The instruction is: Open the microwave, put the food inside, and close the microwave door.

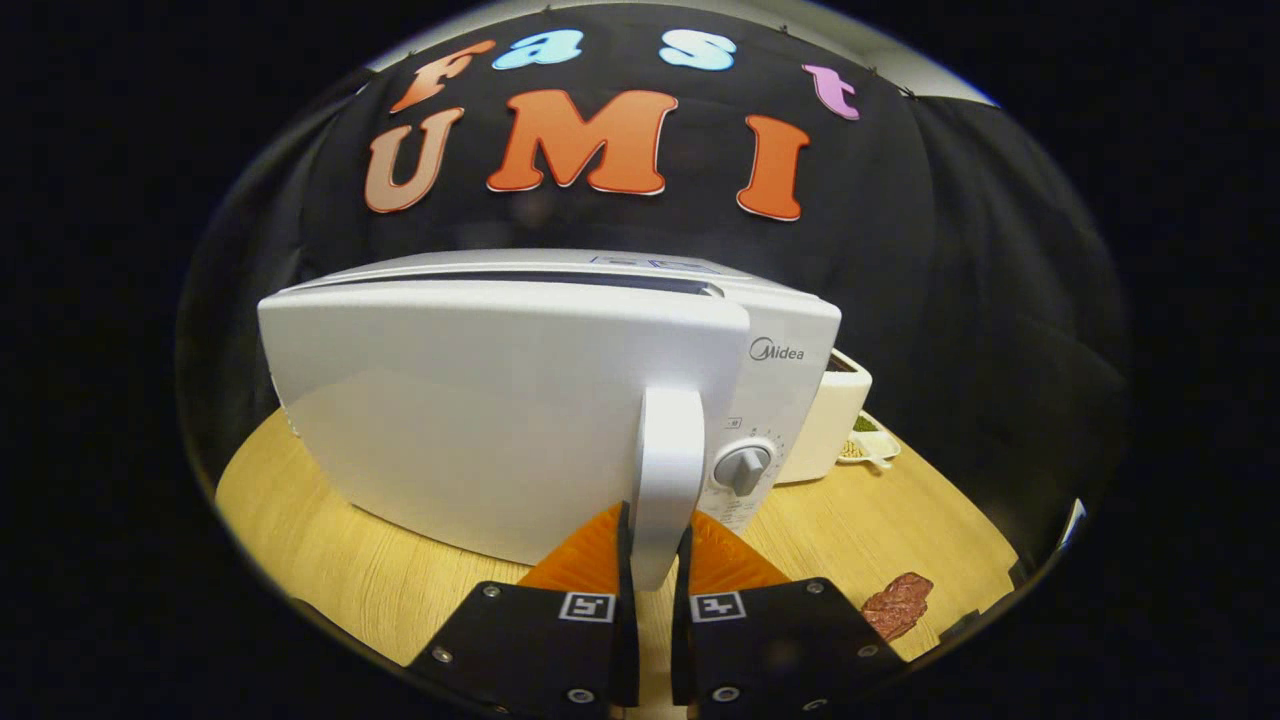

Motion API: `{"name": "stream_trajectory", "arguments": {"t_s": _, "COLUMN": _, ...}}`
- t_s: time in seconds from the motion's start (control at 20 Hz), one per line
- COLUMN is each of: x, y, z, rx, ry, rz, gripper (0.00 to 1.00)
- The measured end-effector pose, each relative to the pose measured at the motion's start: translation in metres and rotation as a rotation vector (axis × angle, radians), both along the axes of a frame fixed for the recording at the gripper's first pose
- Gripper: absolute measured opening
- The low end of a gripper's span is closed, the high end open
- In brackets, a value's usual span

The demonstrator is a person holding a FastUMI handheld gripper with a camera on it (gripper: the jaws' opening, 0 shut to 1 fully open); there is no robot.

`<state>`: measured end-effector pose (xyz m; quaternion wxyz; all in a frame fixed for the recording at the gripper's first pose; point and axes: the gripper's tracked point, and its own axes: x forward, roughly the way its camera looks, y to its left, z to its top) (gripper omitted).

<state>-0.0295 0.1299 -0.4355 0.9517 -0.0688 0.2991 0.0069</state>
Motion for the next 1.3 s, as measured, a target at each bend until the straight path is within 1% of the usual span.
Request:
{"name": "stream_trajectory", "arguments": {"t_s": 0.2, "x": -0.042, "y": 0.009, "z": 0.006, "rx": 0.033, "ry": 0.031, "rz": 0.017, "gripper": 0.13}}
{"name": "stream_trajectory", "arguments": {"t_s": 0.3, "x": -0.069, "y": 0.019, "z": 0.013, "rx": 0.039, "ry": 0.036, "rz": 0.047, "gripper": 0.13}}
{"name": "stream_trajectory", "arguments": {"t_s": 0.45, "x": -0.11, "y": 0.044, "z": 0.022, "rx": 0.038, "ry": 0.048, "rz": 0.134, "gripper": 0.13}}
{"name": "stream_trajectory", "arguments": {"t_s": 0.55, "x": -0.135, "y": 0.064, "z": 0.027, "rx": 0.06, "ry": 0.055, "rz": 0.19, "gripper": 0.13}}
{"name": "stream_trajectory", "arguments": {"t_s": 0.85, "x": -0.189, "y": 0.114, "z": 0.039, "rx": 0.073, "ry": 0.079, "rz": 0.303, "gripper": 0.12}}
{"name": "stream_trajectory", "arguments": {"t_s": 1.05, "x": -0.228, "y": 0.164, "z": 0.047, "rx": 0.073, "ry": 0.108, "rz": 0.438, "gripper": 0.12}}
{"name": "stream_trajectory", "arguments": {"t_s": 1.15, "x": -0.263, "y": 0.181, "z": 0.037, "rx": 0.064, "ry": 0.183, "rz": 0.512, "gripper": 0.11}}
{"name": "stream_trajectory", "arguments": {"t_s": 1.3, "x": -0.295, "y": 0.201, "z": 0.032, "rx": 0.039, "ry": 0.223, "rz": 0.616, "gripper": 0.11}}
